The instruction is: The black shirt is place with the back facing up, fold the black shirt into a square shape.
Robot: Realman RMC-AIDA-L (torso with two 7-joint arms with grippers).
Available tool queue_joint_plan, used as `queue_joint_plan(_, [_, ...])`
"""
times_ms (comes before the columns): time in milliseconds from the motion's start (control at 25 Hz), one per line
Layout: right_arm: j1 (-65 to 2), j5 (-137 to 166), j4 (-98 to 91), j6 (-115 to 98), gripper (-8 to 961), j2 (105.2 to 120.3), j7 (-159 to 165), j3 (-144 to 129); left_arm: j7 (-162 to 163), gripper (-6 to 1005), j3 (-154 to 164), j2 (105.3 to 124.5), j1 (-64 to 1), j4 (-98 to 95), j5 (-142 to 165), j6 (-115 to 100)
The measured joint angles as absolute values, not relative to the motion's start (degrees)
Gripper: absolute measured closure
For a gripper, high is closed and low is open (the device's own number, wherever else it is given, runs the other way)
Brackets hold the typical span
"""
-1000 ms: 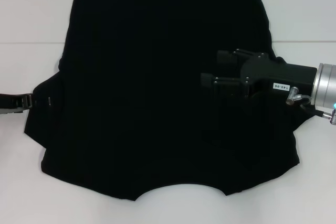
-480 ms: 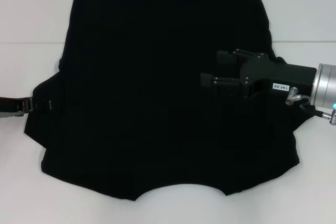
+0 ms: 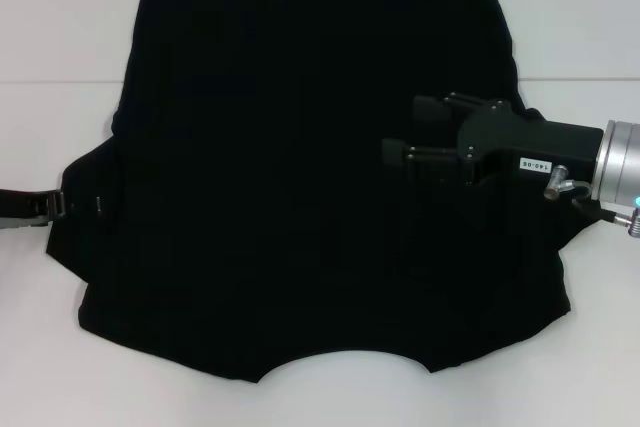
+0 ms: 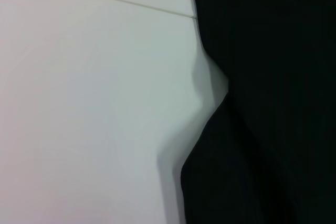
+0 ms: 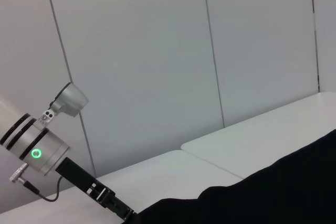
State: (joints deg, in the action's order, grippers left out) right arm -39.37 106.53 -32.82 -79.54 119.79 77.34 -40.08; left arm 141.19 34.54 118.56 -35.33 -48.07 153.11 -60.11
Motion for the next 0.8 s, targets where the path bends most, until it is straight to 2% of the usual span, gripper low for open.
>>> queue_joint_plan(240, [-39.4, 106.5, -32.9, -79.5, 38, 119.79, 77.3, -39.9, 141.1, 94, 35.9, 118.56, -35.4, -48.1, 153.1, -60.4])
queue_joint_plan(640, [-39.4, 106.5, -33.1, -79.5, 38, 119.79, 77.3, -39.6, 140.5, 200, 36.2, 118.5, -35.6, -48.2, 153.2, -60.0])
queue_joint_plan(800, [-39.4, 106.5, -33.1, -79.5, 38, 119.79, 77.3, -39.6, 140.1, 353, 36.3, 118.49, -35.7, -48.0, 154.4, -60.0])
